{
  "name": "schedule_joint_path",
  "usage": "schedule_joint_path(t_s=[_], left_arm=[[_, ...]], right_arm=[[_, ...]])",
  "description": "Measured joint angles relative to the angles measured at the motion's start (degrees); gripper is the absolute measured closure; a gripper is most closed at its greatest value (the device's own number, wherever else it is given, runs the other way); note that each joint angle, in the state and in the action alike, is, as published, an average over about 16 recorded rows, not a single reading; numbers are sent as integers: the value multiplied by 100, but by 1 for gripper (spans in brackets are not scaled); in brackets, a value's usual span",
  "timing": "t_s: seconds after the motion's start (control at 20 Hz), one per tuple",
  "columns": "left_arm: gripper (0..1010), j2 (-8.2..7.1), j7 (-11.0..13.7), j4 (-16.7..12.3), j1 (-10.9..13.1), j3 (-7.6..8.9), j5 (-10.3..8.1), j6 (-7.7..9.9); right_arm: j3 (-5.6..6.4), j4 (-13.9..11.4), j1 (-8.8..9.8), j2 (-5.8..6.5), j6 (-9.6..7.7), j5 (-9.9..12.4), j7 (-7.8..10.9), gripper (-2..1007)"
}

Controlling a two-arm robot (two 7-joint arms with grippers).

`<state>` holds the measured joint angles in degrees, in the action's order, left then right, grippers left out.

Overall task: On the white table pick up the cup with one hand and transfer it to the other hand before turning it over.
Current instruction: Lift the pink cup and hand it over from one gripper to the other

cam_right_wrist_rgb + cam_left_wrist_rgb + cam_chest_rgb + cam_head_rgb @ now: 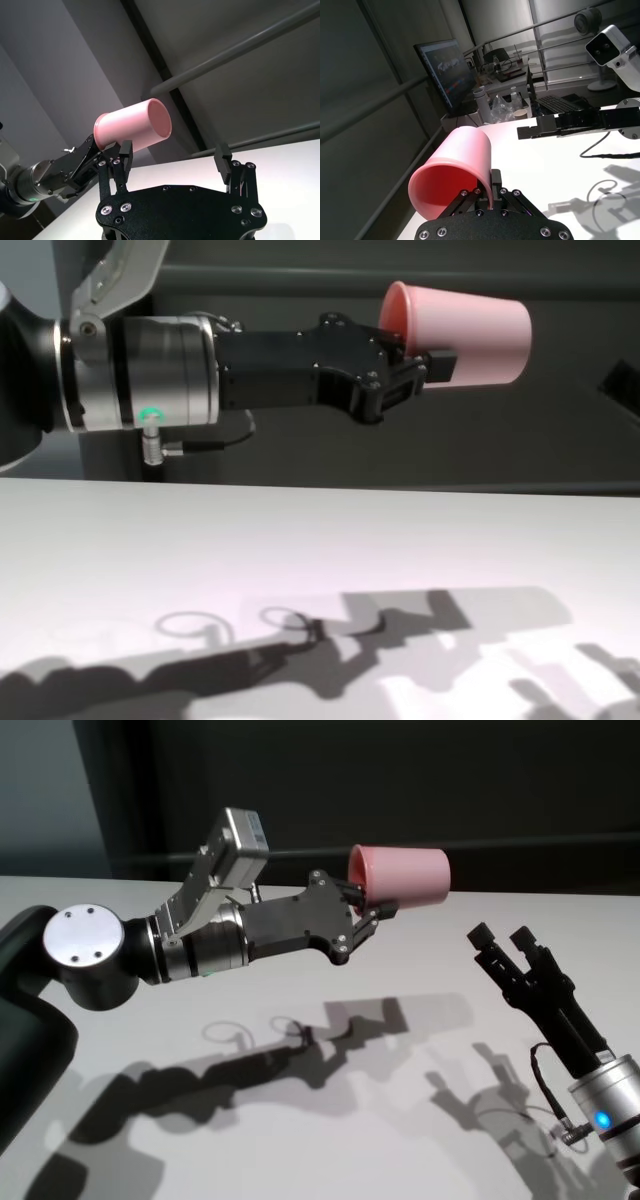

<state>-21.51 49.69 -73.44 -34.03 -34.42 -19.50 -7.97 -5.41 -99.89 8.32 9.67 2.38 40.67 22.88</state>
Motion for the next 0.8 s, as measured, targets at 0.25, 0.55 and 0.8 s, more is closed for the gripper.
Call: schedule_joint_path(t_s=[0.25,0.55,0.8], left_arm=[[962,0,0,-1,0,0,0,0],[962,0,0,-1,0,0,0,0],[962,0,0,-1,0,0,0,0]], right_arm=[[177,272,-54,-5,-133,1032,641,5],[269,563,-164,-26,-476,1975,1153,5],[264,757,-276,-44,-808,2574,1443,5]])
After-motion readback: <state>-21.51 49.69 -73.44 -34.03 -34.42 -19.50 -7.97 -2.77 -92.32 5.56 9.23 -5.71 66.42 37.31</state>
